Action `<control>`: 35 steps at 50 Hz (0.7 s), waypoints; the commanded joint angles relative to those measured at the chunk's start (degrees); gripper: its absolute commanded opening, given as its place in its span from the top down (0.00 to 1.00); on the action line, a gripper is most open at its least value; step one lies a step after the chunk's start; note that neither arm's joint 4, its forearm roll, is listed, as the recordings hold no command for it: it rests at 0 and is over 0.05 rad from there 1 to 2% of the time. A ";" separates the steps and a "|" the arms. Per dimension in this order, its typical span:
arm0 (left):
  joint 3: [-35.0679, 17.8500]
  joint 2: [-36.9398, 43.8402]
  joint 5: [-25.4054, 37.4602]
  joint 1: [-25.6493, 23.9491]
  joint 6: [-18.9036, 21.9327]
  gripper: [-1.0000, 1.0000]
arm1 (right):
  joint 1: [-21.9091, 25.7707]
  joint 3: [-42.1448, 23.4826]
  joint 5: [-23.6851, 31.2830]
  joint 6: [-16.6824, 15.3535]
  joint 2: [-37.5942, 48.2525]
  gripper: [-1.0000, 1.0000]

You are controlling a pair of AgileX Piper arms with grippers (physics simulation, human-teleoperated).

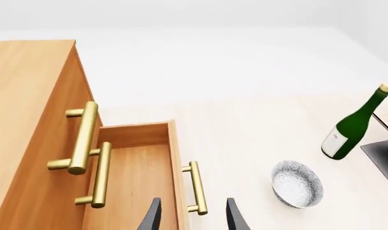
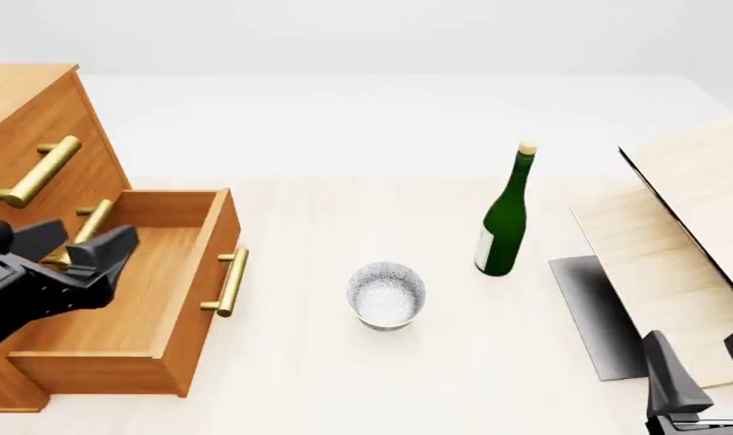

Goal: Put the bowl in the bottom drawer of the cabinet and close it.

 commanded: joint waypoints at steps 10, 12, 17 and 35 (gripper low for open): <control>1.57 5.05 -0.86 1.62 -1.27 0.00 | 0.00 0.00 0.01 -0.01 0.00 0.00; 1.57 5.05 -0.86 1.62 -1.27 0.00 | 0.00 0.00 0.01 -0.01 0.00 0.00; 2.23 5.17 -1.23 1.89 -1.11 0.00 | 0.01 0.00 0.00 0.00 0.00 0.00; 0.68 5.94 0.69 0.94 -0.78 0.00 | 0.01 0.00 0.00 0.00 0.00 0.00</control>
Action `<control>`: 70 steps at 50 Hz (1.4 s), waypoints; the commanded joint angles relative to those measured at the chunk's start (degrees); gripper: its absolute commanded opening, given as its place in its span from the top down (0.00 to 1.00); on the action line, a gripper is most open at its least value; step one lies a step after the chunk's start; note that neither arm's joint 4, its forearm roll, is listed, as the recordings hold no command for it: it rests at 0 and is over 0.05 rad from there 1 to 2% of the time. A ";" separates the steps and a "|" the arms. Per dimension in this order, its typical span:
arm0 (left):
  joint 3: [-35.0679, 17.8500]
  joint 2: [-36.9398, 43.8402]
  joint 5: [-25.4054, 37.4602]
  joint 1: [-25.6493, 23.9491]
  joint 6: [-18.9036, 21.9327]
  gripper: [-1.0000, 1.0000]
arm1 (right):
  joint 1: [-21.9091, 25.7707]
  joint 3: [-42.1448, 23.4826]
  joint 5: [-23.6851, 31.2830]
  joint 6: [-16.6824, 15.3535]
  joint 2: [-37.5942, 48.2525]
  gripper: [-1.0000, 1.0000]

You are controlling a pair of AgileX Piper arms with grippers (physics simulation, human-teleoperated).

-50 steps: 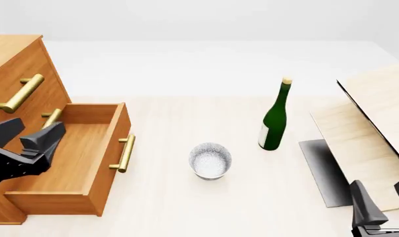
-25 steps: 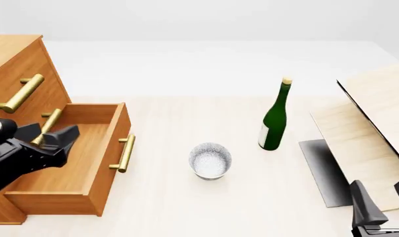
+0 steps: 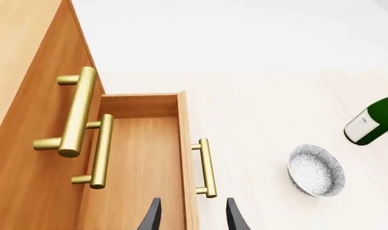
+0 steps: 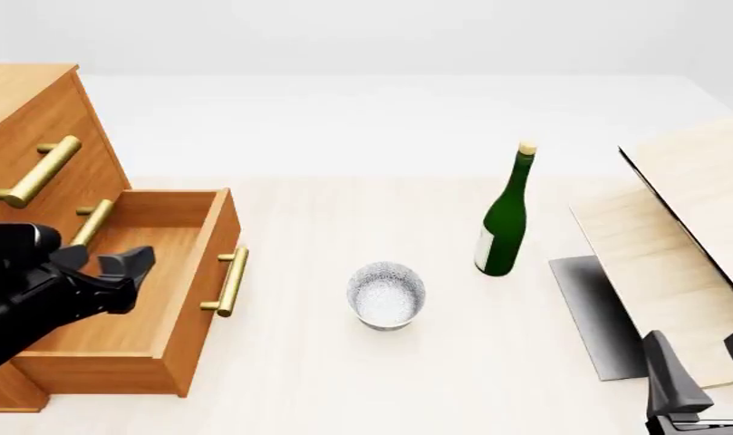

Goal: Put the bowl in the bottom drawer of the cabinet and close it.

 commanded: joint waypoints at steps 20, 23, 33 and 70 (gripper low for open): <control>-4.28 5.45 3.35 -5.91 -1.03 0.00 | 0.00 0.00 0.00 0.00 0.00 0.00; -4.16 6.42 3.21 -6.36 -1.40 0.00 | 0.00 0.00 0.00 0.00 0.00 0.00; -3.43 8.17 2.41 -6.03 -1.72 0.00 | 0.00 0.00 0.00 0.00 0.00 0.00; 1.71 13.44 -3.52 -2.98 -3.58 0.00 | 0.00 0.00 0.00 0.00 0.00 0.00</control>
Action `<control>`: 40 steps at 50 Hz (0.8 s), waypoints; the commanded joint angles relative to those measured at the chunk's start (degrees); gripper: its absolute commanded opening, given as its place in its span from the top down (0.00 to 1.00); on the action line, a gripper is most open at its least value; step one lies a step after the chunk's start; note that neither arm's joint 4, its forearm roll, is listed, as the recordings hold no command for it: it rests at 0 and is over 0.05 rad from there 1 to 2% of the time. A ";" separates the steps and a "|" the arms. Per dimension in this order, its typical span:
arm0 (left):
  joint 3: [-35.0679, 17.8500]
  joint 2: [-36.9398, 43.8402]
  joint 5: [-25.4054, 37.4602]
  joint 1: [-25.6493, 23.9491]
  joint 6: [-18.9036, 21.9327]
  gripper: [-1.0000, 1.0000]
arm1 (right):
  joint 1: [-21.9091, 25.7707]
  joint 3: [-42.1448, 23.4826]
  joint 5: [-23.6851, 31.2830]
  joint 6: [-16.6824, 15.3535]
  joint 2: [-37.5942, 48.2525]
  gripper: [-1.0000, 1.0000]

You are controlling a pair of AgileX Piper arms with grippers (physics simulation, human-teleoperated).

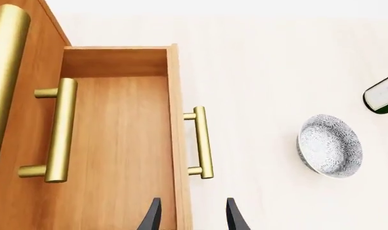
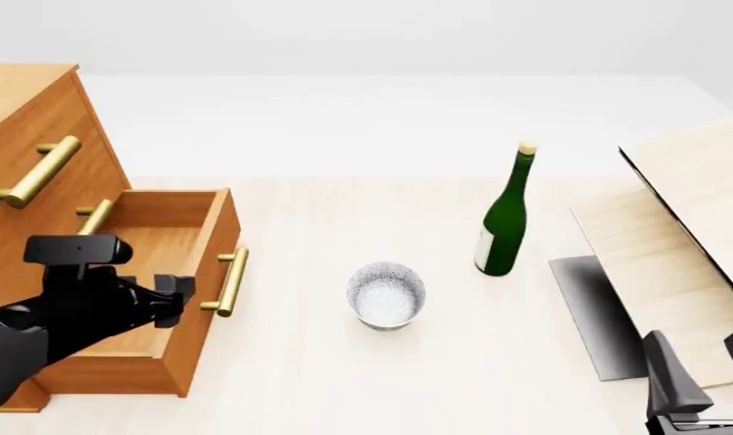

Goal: Put the bowl in the bottom drawer of the cabinet and close it.

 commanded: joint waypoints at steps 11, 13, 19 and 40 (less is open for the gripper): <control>1.29 1.51 -3.24 -0.42 -1.55 0.00 | 0.00 0.00 0.00 0.00 0.00 0.00; 1.41 2.25 -3.82 -0.35 -1.70 0.00 | 0.00 0.00 0.00 0.00 0.00 0.00; 1.56 3.47 -4.78 -0.43 -2.06 0.00 | 0.00 0.00 0.00 0.00 0.00 0.00; 1.83 8.97 -8.68 -0.98 -3.19 0.00 | 0.00 0.00 0.00 0.00 0.00 0.00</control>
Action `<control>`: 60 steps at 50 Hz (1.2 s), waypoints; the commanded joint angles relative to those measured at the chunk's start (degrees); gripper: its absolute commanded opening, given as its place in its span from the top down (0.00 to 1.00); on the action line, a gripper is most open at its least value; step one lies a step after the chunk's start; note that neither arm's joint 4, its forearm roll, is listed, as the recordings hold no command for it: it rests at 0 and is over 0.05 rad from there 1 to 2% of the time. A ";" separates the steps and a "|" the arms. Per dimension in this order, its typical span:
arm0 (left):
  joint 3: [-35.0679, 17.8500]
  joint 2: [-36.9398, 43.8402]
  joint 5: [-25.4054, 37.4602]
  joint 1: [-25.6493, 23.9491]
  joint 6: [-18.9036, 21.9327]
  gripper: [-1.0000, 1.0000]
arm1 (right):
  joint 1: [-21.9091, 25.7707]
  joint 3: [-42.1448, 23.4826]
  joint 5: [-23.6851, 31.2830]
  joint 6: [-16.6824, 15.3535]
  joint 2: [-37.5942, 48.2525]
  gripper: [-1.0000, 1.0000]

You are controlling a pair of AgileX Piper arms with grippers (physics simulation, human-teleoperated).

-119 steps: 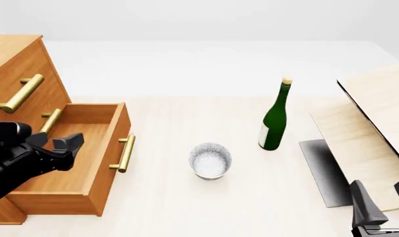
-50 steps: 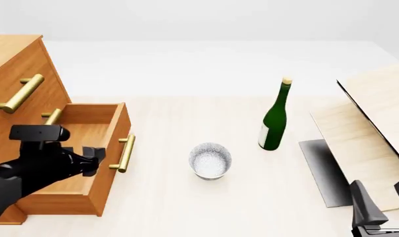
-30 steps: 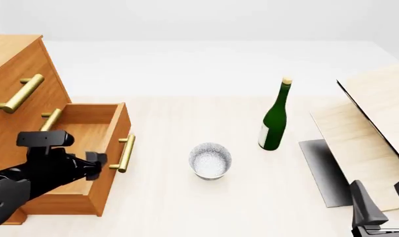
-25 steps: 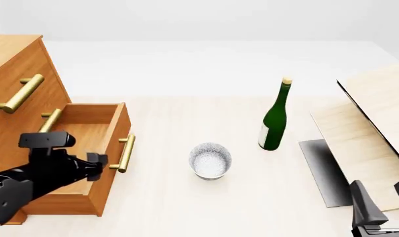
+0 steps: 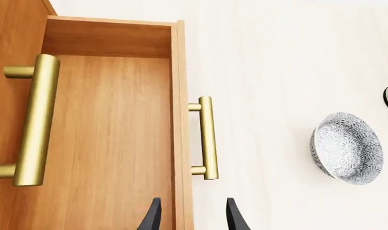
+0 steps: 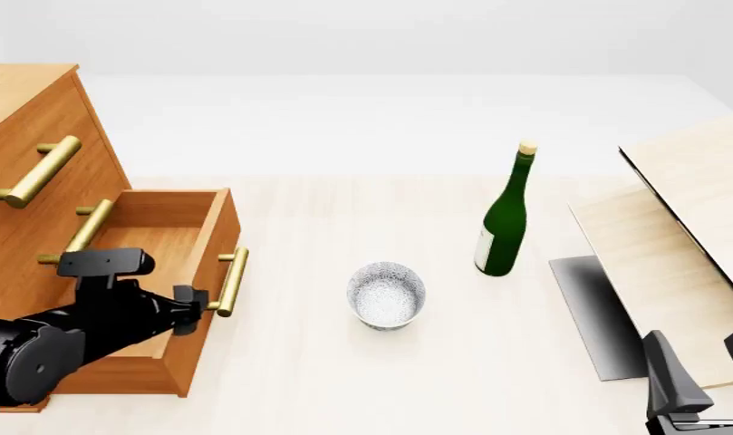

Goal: Put the bowl in the bottom drawer of the cabinet and close it.

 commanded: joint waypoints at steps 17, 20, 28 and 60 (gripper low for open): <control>0.08 3.71 -3.78 -2.10 -0.84 0.00 | 0.00 0.00 0.00 0.00 0.00 0.00; 0.32 4.13 -4.13 -2.26 -0.93 0.00 | 0.00 0.00 0.00 0.00 0.00 0.00; 0.90 4.55 -4.46 -3.79 -1.49 0.00 | 0.00 0.00 0.00 0.00 0.00 0.00; 0.94 2.81 -4.10 -9.71 -2.04 0.00 | 0.00 0.00 0.00 0.00 0.00 0.00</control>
